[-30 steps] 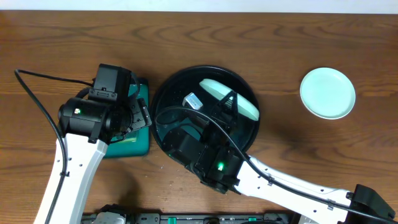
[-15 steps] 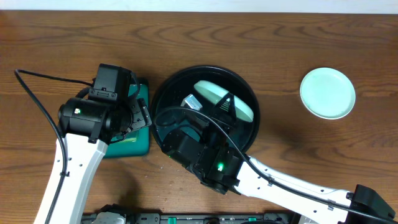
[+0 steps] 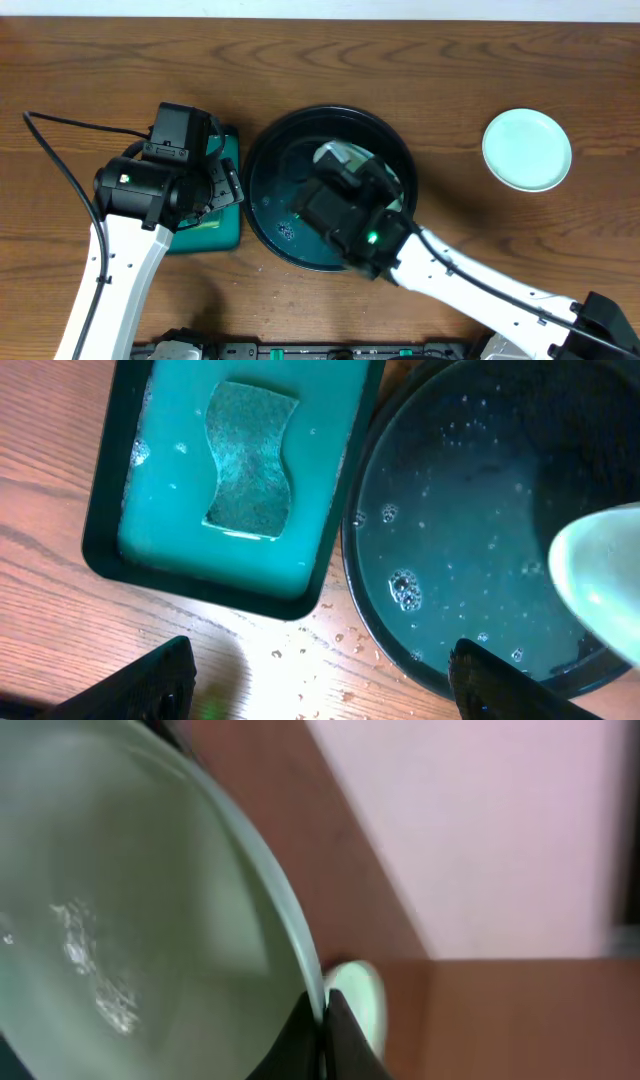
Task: Clean dirty plates on tray and stack at the side
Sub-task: 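Carry the mint-green plate right and stack it on the plate pile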
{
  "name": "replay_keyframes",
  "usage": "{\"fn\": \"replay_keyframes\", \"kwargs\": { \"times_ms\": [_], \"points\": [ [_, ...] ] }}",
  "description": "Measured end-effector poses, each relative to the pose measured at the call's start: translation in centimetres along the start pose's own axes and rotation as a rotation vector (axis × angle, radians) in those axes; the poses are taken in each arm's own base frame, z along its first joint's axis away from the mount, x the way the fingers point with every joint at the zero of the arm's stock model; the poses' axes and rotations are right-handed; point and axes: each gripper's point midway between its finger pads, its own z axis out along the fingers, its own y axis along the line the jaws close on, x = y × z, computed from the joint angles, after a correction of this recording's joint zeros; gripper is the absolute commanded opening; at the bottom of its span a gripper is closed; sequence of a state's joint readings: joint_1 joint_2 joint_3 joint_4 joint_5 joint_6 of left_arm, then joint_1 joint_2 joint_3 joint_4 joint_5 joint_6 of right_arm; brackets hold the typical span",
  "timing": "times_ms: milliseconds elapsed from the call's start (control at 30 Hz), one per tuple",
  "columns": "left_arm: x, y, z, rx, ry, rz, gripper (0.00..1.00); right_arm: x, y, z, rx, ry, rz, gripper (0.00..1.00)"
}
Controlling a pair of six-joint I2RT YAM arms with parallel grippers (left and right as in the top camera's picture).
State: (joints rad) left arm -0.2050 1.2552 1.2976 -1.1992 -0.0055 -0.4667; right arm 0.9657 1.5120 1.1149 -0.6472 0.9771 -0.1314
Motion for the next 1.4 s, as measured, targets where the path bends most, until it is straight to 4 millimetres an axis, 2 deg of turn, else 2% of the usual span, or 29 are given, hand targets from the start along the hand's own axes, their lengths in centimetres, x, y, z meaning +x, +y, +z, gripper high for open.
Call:
{"fn": "replay_keyframes", "kwargs": {
  "times_ms": [133, 267, 500, 633, 767, 1033, 1167, 1300, 1400],
  "points": [
    [0.0, 0.0, 0.0, 0.0, 0.0, 0.0, 0.82, 1.7, 1.4, 1.6, -0.185, 0.087, 0.242, 0.01],
    [0.0, 0.0, 0.0, -0.001, 0.001, 0.0, 0.82, 4.1, 1.0, 4.2, -0.291, 0.224, 0.534, 0.01],
    [0.0, 0.0, 0.0, -0.001, 0.001, 0.0, 0.82, 7.0, -0.9, 8.4, -0.521, 0.378, 0.97, 0.01],
    [0.0, 0.0, 0.0, -0.001, 0.001, 0.0, 0.82, 9.8, -3.7, 10.4, -0.602, 0.435, 1.196, 0.01],
    [0.0, 0.0, 0.0, -0.001, 0.001, 0.0, 0.82, 14.2, -7.3, 12.2, -0.577, 0.486, 1.41, 0.01],
    [-0.1, -0.1, 0.0, 0.003, -0.006, 0.0, 0.82, 24.1, -12.6, 13.0, -0.386, 0.611, 1.775, 0.01],
    [-0.1, -0.1, 0.0, 0.003, -0.006, 0.0, 0.82, 28.9, -13.9, 12.4, -0.247, 0.704, 1.931, 0.01],
    [-0.1, -0.1, 0.0, 0.003, -0.006, 0.0, 0.82, 31.8, -14.1, 12.4, -0.171, 0.762, 2.008, 0.01],
    [-0.1, -0.1, 0.0, 0.003, -0.006, 0.0, 0.82, 33.0, -13.7, 12.7, -0.154, 0.798, 2.032, 0.01]
  ]
}}
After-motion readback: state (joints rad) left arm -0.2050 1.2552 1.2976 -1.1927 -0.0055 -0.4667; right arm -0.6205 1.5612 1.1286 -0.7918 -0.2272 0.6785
